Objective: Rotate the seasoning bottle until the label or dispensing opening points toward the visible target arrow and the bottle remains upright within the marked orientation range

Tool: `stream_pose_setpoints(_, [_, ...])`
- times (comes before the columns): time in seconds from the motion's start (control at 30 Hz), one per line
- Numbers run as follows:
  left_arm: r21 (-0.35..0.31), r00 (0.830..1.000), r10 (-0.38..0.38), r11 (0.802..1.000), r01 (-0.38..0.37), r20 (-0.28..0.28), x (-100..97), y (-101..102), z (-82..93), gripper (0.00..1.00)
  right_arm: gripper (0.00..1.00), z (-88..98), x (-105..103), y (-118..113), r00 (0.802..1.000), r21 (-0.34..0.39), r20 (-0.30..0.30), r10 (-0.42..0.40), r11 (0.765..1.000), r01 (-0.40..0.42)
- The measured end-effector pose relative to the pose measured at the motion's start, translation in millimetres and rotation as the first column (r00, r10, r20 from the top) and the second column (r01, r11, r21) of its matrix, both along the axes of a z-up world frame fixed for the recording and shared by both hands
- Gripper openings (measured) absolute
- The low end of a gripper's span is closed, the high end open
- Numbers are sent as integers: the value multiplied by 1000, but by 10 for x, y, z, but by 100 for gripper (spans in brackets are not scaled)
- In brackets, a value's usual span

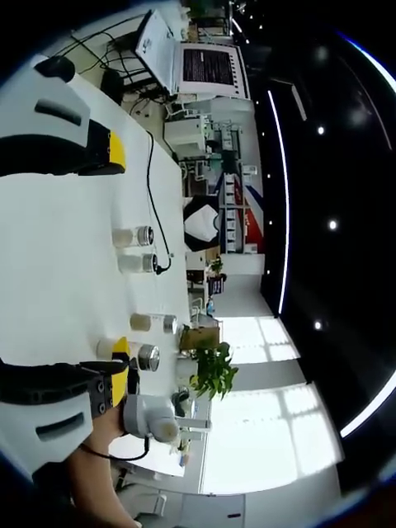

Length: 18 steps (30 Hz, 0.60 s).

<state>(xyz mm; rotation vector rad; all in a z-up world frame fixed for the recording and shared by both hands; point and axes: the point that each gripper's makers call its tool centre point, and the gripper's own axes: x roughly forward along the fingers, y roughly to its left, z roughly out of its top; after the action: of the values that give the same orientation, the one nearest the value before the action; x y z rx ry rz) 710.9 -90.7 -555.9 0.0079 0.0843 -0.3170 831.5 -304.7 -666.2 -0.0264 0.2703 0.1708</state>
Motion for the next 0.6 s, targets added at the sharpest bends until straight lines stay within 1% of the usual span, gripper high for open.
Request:
stream_pose_setpoints(0.07, [2,1000,1,1000,-1,-2,1,2,-4,99,38,0,-2,4,1000,2,1,17,1000,-17])
stream_pose_setpoints(0.1, [2,1000,2,1000,-2,-3,0,4,-5,99,38,1,1,12,999,7,5,40,999,-40])
stream_pose_setpoints(0.4, [0,1000,5,1000,-5,-5,1,14,-19,99,38,6,-16,32,997,-1,4,79,997,-79])
stream_pose_setpoints(0.47, [-21,1000,-7,1000,6,-9,-12,-1,-5,98,38,6,-20,34,996,-1,0,89,996,-89])
stream_pose_setpoints(0.53, [-33,1000,-6,999,6,3,-23,6,29,98,38,7,-23,34,995,1,-5,100,995,-100])
stream_pose_setpoints(0.6, [-16,1000,0,1000,1,11,-25,13,50,98,38,5,-23,35,993,-4,-4,116,993,-116])
